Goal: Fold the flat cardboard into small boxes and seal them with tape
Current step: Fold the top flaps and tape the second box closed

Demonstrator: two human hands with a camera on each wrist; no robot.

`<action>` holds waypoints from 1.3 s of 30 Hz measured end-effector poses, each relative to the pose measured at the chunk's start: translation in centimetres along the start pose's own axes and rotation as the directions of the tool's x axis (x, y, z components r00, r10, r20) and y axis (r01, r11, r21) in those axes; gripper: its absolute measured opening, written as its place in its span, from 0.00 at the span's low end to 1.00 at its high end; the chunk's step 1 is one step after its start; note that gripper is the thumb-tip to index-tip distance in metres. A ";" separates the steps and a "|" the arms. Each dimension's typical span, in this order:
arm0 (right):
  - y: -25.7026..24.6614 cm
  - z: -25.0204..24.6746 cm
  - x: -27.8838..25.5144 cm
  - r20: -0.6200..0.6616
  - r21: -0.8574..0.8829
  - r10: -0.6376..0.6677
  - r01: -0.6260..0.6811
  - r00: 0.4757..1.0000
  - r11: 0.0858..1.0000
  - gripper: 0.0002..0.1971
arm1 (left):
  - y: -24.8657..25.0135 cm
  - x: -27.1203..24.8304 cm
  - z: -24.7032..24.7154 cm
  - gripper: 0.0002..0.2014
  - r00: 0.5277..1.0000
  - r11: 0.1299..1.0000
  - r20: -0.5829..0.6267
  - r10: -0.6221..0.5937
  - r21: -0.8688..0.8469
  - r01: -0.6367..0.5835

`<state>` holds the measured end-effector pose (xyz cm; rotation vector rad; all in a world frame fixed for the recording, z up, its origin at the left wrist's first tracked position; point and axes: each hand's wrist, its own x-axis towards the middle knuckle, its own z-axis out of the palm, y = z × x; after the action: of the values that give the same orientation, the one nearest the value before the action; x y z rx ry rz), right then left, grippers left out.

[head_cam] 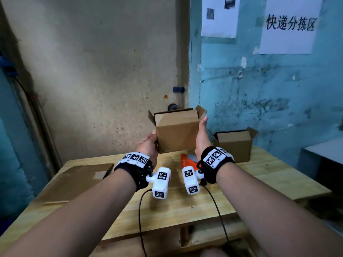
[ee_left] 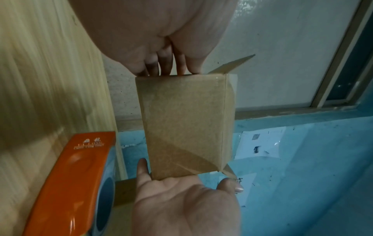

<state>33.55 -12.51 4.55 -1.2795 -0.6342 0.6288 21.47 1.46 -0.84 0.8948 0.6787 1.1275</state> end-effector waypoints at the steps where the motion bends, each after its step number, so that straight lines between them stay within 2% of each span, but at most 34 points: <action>1: -0.1 -0.7 0.0 -0.019 -0.006 -0.013 0.013 1.000 1.000 0.44 | 0.4 -1.1 0.7 0.13 0.999 1.000 0.043 0.007 0.010 -0.007; 5: -0.9 -3.8 0.6 -0.068 -0.068 -0.084 0.079 0.994 0.995 0.41 | -0.5 -1.7 4.0 0.11 0.994 0.996 0.105 0.004 0.088 -0.014; 8: -2.1 -6.3 0.6 -0.112 -0.201 -0.036 0.013 0.993 0.979 0.43 | -1.1 -2.1 6.5 0.05 0.987 0.978 0.156 -0.025 0.208 -0.008; 11: -2.7 -8.9 0.5 -0.169 -0.286 -0.053 0.002 0.984 0.958 0.45 | -2.2 -2.7 9.0 0.06 0.988 0.967 0.150 -0.036 0.254 -0.004; 12: -2.7 -9.8 0.7 -0.180 -0.308 -0.066 0.008 0.981 0.951 0.45 | -2.6 -2.9 9.9 0.11 0.986 0.961 0.156 -0.053 0.275 0.008; 14: -2.9 -11.5 0.9 -0.207 -0.357 -0.067 -0.012 0.976 0.934 0.46 | -3.8 -3.0 11.3 0.26 0.985 0.972 0.153 -0.083 0.229 0.046; 15: -3.0 -12.4 1.1 -0.227 -0.370 -0.056 -0.033 0.972 0.928 0.47 | -4.4 -3.1 12.0 0.30 0.984 0.981 0.147 -0.097 0.180 0.070; 18: -3.0 -15.2 1.3 -0.285 -0.329 -0.039 -0.060 0.958 0.942 0.48 | -5.6 -4.3 14.3 0.26 0.974 0.987 0.195 -0.118 0.131 0.094; 23: -2.2 -19.0 1.3 -0.344 -0.304 -0.069 -0.041 0.937 0.952 0.41 | -8.1 -5.9 18.0 0.24 0.959 0.982 0.212 -0.188 0.028 0.186; 25: -1.9 -20.2 1.4 -0.369 -0.306 -0.074 -0.046 0.926 0.951 0.39 | -9.7 -5.5 19.1 0.23 0.944 0.974 0.240 -0.227 0.044 0.223; 28: -1.4 -21.9 1.8 -0.415 -0.305 -0.079 -0.056 0.906 0.951 0.32 | -10.9 -6.3 19.9 0.30 0.911 0.955 0.290 -0.295 0.045 0.294; 31: -0.8 -22.9 2.0 -0.407 -0.332 -0.071 -0.075 0.910 0.940 0.32 | -10.8 -8.6 20.4 0.25 0.890 0.940 0.325 -0.319 -0.014 0.341; 35: 0.5 -23.8 2.5 -0.356 -0.369 -0.051 -0.090 0.933 0.925 0.29 | -12.1 -8.3 20.3 0.24 0.873 0.912 0.300 -0.384 -0.025 0.409; 39: 1.9 -24.8 3.5 -0.319 -0.390 -0.042 -0.091 0.947 0.916 0.27 | -12.8 -8.3 20.3 0.23 0.886 0.902 0.197 -0.421 -0.018 0.432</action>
<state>54.03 -25.92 -1.31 -1.7345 -0.4872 0.3015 41.77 -13.70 -1.83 0.7406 0.6412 0.6550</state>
